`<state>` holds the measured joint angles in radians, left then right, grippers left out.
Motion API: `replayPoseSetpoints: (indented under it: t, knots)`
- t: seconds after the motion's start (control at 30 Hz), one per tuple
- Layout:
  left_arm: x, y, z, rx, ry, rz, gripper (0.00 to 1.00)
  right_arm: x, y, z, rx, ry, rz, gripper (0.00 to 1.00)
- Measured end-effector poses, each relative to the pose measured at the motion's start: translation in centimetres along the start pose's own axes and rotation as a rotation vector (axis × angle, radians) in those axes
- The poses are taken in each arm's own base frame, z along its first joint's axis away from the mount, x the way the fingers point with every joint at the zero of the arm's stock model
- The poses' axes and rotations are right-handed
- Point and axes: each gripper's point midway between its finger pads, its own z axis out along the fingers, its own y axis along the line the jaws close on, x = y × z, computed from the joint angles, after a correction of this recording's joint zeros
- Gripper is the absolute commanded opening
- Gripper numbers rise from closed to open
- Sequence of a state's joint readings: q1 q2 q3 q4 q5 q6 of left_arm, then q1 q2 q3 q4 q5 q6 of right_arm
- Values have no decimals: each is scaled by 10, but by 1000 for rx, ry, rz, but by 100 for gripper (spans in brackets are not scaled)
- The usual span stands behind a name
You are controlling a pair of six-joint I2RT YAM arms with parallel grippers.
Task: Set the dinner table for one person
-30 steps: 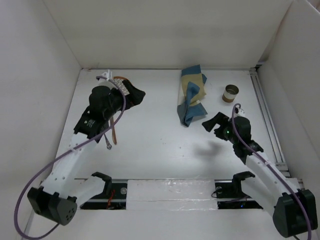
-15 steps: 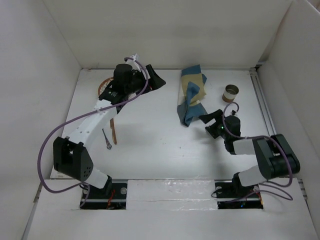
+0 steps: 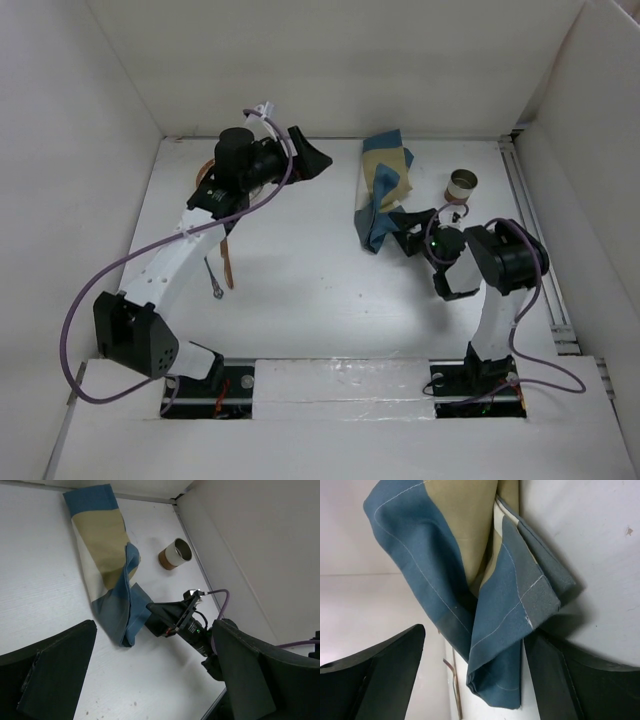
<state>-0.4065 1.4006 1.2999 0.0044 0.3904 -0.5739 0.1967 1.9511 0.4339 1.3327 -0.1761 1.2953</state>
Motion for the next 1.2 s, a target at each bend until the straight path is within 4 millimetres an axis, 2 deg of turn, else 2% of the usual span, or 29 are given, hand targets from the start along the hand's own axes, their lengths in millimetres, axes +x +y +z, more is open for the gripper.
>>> replayPoseSetpoints:
  t: [0.2, 0.3, 0.4, 0.53, 0.77, 0.93, 1.2]
  knots:
    - [-2, -5, -5, 13, -19, 22, 100, -5, -5, 7, 15, -39, -3, 68]
    - [3, -7, -3, 7, -13, 33, 100, -8, -14, 7, 52, -54, -21, 56]
    - [9, -13, 0, 9, -9, 54, 100, -11, -23, 6, 92, -64, -44, 36]
    - [25, -12, 14, 5, 28, 75, 100, -17, -29, 6, 119, -79, -67, 34]
    - [49, 19, 44, -44, 95, 80, 100, -26, -28, 11, 117, -99, -90, 37]
    - [65, 33, 67, -23, 135, 117, 100, -27, -27, 21, 94, -97, -92, 0]
    - [86, 56, 114, 16, 215, 188, 100, -27, -32, 22, 95, -85, -77, 0]
